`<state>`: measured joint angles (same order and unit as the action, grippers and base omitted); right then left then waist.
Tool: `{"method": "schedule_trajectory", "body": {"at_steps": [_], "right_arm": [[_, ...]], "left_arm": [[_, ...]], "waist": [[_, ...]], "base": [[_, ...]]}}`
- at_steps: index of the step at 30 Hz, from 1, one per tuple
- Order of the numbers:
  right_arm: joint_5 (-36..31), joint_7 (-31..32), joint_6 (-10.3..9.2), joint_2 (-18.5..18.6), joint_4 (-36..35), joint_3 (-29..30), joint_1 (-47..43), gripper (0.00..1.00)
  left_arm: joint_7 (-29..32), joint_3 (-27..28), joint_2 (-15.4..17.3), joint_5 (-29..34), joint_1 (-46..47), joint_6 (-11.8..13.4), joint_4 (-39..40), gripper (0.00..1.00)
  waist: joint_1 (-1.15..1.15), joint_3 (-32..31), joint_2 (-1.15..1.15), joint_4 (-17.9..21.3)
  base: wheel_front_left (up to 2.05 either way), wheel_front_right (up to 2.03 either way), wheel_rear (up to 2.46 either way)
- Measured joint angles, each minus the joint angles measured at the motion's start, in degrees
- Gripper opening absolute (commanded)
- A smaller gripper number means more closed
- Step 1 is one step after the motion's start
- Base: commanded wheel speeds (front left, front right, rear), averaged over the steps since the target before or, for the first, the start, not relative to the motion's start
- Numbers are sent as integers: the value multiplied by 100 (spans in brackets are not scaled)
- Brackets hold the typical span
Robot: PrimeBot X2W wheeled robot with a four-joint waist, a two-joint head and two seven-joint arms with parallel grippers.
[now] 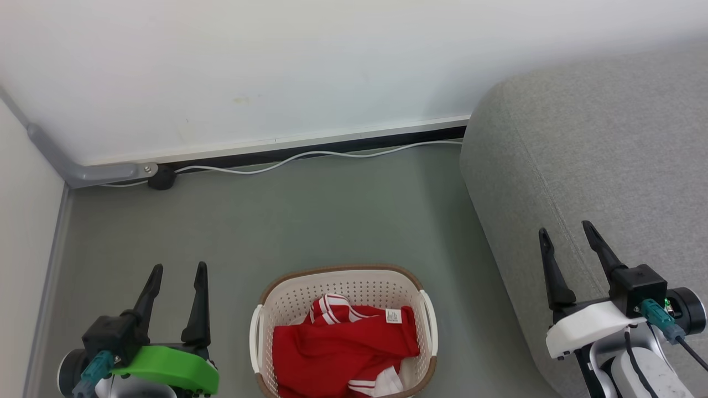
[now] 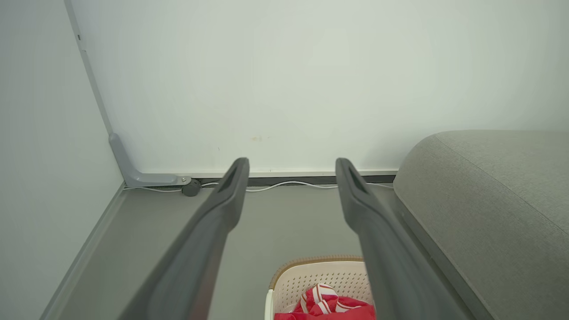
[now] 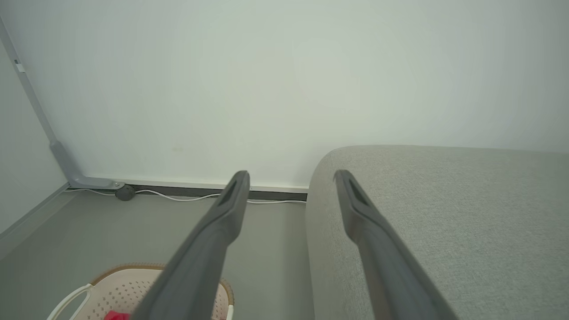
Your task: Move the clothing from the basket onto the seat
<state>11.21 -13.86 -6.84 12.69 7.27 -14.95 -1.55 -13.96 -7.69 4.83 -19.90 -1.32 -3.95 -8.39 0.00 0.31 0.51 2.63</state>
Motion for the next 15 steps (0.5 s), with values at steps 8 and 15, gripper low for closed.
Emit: {"method": "schedule_trajectory", "body": {"at_steps": [8,15], "right_arm": [[-66,-49,-33,-81,-70,193,-13,100],[-59,-49,-33,-90,-70,304,-18,100]], "left_arm": [[-47,79,0,101,-20,-10,8,100],[-47,166,-2,101,-21,-58,-1,100]], "waist": [[0,10,0,50],[0,25,0,86]], "base": [[0,0,0],[0,0,0]]}}
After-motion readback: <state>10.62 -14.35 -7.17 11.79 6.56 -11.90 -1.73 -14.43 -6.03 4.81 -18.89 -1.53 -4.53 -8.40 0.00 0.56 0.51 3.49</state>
